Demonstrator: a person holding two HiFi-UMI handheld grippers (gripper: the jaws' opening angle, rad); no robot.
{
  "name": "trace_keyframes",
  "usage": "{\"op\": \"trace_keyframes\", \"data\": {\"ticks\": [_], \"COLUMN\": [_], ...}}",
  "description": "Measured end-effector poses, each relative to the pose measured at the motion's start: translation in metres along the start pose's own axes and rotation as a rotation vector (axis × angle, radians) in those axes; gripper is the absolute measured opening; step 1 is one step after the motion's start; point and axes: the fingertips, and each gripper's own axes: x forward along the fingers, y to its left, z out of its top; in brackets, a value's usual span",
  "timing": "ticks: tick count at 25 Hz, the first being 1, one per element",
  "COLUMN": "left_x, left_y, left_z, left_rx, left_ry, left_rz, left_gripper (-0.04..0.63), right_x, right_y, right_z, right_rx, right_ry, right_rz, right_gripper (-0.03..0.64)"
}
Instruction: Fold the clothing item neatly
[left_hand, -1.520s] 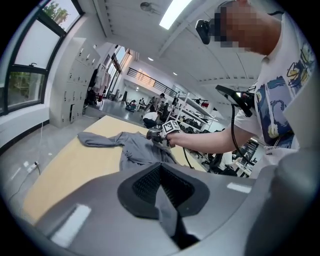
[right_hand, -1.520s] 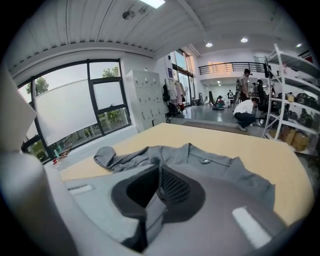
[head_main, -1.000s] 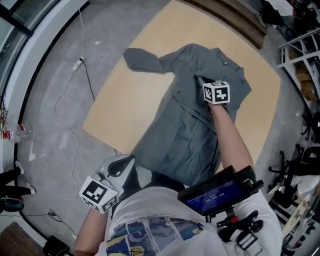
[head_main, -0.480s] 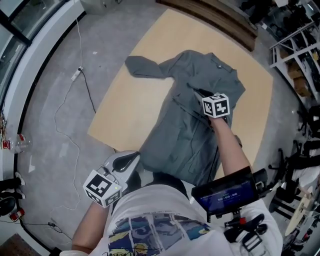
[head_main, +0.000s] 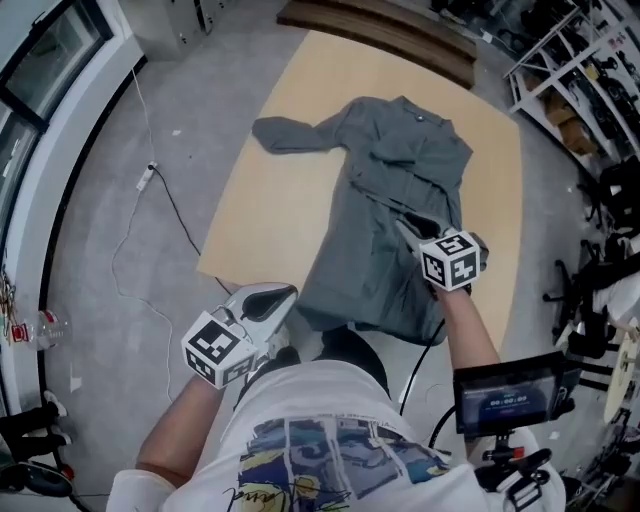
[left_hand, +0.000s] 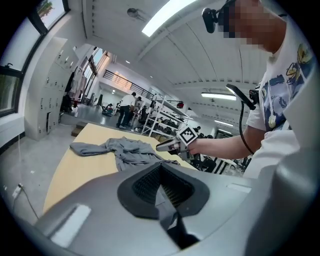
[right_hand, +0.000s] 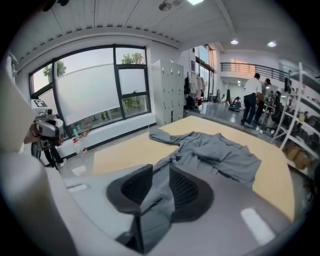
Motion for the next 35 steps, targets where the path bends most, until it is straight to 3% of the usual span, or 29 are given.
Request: {"op": "trace_keyframes", "data": {"ticks": [5,10,16,21,25,30,35], "left_x": [-0.008,-0.013,0.003,0.017,0.016,0.011,0.032], "left_y": [-0.006,-0.031,-0.064,-0.083,-0.079,-0.039,0.031], "left_z": [-0.022,-0.022,-0.030,-0.045,-0.040,-0.026,-0.011], "left_rx": [0.033,0.062,0.100,0.137,0.154,0.145,0.149], "left_ry": [0.070,0.090,0.108,0.128,0.118,0.110,0.114], "left_rz": [-0.108,-0.147,-0.158,-0.135,-0.064,0.027,0.087], "left_gripper": [0.008,0.008,0.008,0.008,0.008,0.013,0.046], "right_x": [-0.062,-0.114,-0.154,-0.189,-0.208,-0.218,-0.207], "right_y": [0.069,0.132,0.151,0.156,0.154,0.162,0.147], "right_z": [-0.022,-0.048,-0.080,-0.111,-0.132,-0.150,-0.144], "right_rx": [0.057,0.107,0.105,0.125,0.158,0.206,0.228], "right_ry": [-0.070,-0.089,-0.126,-0.195,-0.228,-0.213,-0.219], "right_rz": [-0.049,-0.041,-0.050,-0.042,-0.053,-0.063,-0.112], "right_gripper": [0.100,0.100,0.100,0.098,0.098,0.098,0.098]}}
